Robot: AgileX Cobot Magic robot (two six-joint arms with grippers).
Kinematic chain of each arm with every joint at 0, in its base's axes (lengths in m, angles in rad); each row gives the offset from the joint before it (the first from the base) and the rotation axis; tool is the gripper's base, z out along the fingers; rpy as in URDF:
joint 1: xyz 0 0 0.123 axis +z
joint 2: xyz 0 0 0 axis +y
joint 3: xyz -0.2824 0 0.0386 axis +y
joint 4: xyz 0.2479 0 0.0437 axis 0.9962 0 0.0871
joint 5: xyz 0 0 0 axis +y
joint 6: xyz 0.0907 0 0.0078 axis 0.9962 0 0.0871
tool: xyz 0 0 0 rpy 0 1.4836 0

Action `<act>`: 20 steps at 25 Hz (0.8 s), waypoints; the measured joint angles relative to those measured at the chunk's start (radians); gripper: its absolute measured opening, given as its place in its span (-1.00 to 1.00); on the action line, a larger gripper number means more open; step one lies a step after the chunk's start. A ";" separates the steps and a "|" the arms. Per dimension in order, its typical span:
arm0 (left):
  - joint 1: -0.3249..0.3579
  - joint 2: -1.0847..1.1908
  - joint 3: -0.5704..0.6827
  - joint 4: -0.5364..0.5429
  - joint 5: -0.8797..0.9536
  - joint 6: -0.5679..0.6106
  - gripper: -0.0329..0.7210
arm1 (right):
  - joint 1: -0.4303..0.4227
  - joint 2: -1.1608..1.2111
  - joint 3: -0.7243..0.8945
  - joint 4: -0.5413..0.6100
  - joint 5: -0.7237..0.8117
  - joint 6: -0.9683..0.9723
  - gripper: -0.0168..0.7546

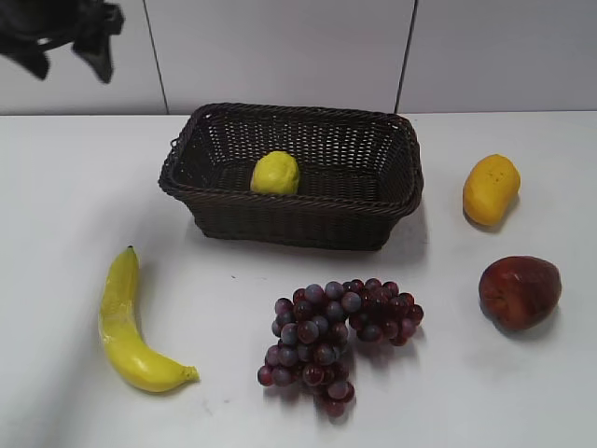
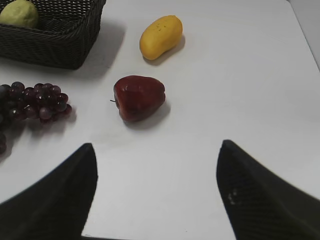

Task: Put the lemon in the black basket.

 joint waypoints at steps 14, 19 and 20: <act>0.090 -0.356 0.697 0.000 0.009 0.019 0.49 | 0.000 0.000 0.000 0.000 0.000 0.000 0.50; 0.090 -0.608 0.934 -0.012 -0.051 0.019 0.47 | 0.000 0.000 0.000 0.000 0.000 0.000 0.50; 0.090 -0.659 0.970 -0.012 -0.051 0.019 0.47 | 0.000 0.000 0.000 0.000 0.000 0.000 0.50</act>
